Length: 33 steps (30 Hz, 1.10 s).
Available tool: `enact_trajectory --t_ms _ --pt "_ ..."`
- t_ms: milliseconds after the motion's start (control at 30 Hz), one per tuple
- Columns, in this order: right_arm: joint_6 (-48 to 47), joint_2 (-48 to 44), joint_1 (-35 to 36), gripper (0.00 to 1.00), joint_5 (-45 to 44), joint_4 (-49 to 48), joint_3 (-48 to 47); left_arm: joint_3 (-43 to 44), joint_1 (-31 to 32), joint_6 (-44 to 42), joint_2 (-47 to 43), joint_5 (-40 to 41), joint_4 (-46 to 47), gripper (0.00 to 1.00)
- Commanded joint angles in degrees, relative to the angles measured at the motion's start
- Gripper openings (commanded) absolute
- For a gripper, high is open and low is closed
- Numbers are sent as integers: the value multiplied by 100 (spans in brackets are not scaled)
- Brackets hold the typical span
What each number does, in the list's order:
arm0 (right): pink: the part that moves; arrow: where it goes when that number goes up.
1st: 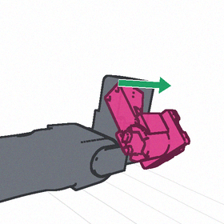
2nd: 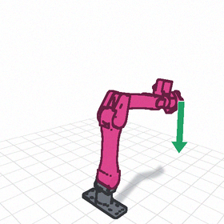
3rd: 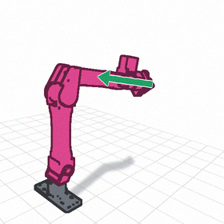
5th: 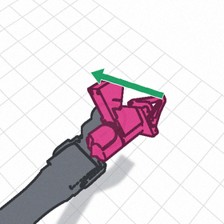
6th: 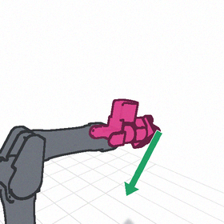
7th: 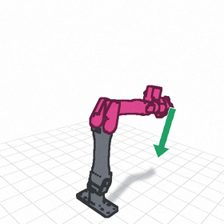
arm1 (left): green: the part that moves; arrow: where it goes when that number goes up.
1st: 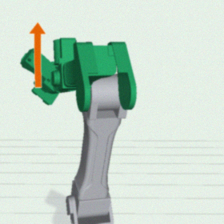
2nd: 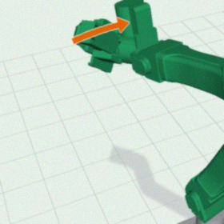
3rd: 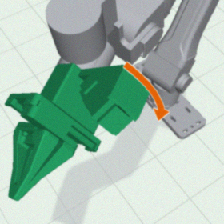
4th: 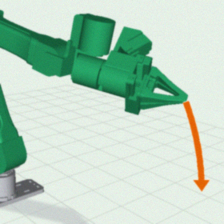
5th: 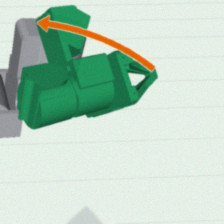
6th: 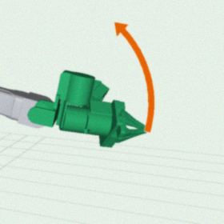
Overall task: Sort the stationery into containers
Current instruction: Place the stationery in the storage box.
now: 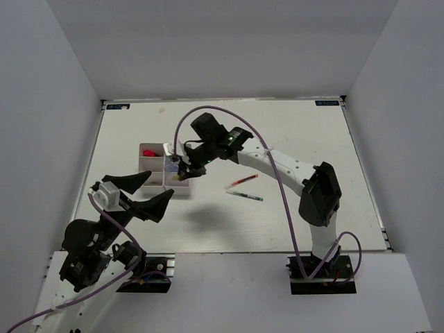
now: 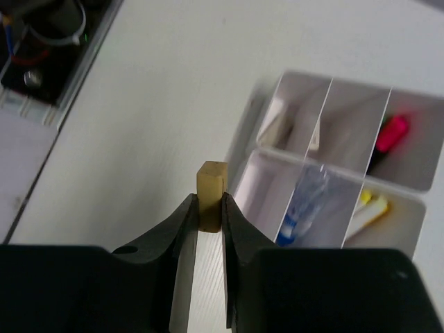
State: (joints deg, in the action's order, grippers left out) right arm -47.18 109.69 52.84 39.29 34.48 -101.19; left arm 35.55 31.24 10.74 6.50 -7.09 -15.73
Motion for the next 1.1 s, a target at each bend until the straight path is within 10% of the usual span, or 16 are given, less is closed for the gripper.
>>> enact_trajectory --t_ms 0,333,800,1067 --pt "1261 508 182 0 395 -468 -872 -92 -31 -168 88 -564 228 100" --pt "2125 2170 534 0 124 -1338 -2580 -92 -31 -222 88 -838 289 100" --pt "1853 2865 578 5 -861 -1875 -2599 -92 -83 -274 88 -890 289 100" --pt "1826 2804 577 40 -949 -1822 -2494 -92 -83 -274 141 -890 289 100"
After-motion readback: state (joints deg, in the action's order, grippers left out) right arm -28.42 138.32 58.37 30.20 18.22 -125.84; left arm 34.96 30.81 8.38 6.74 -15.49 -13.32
